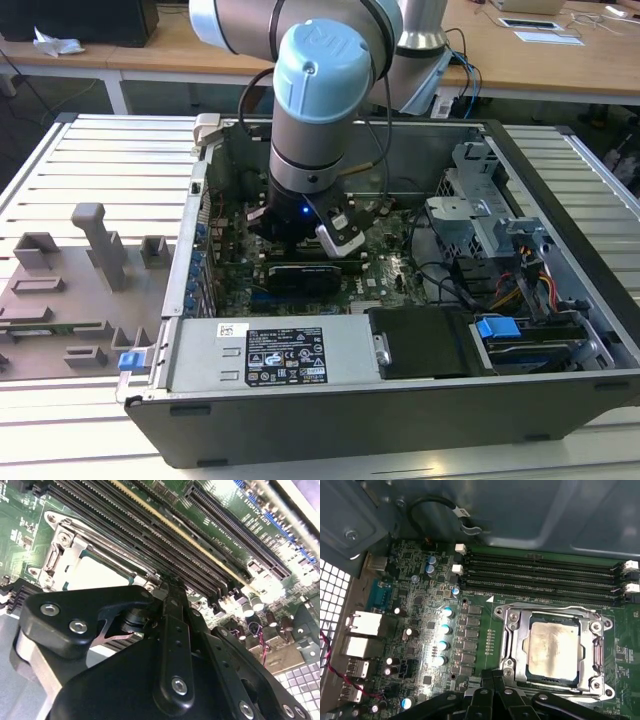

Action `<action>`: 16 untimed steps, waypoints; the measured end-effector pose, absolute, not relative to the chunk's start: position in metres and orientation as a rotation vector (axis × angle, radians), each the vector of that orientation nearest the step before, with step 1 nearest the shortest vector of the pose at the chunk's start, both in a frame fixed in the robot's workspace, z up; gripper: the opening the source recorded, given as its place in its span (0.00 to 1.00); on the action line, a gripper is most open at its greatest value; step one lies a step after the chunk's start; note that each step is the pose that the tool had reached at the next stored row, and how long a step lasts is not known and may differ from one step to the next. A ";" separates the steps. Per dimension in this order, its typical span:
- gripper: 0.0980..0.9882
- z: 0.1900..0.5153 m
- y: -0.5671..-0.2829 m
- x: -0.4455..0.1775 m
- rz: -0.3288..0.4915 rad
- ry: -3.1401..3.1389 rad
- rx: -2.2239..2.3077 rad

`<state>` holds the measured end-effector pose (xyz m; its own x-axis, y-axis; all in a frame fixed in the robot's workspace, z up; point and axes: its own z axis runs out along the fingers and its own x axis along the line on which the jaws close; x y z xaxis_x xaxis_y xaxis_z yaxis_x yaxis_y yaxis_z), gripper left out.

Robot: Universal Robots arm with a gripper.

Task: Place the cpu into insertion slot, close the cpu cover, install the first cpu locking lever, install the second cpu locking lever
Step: 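Install the second cpu locking lever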

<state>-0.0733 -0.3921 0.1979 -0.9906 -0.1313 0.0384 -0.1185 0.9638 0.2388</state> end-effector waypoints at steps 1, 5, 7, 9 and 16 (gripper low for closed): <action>0.01 0.198 -0.391 -0.073 -0.367 -3.060 0.195; 0.01 0.198 -0.390 -0.073 -0.373 -3.059 0.196; 0.01 0.197 -0.389 -0.073 -0.389 -3.058 0.196; 0.01 0.196 -0.390 -0.073 -0.414 -3.055 0.197; 0.01 0.215 -0.389 -0.070 -0.427 -3.053 0.198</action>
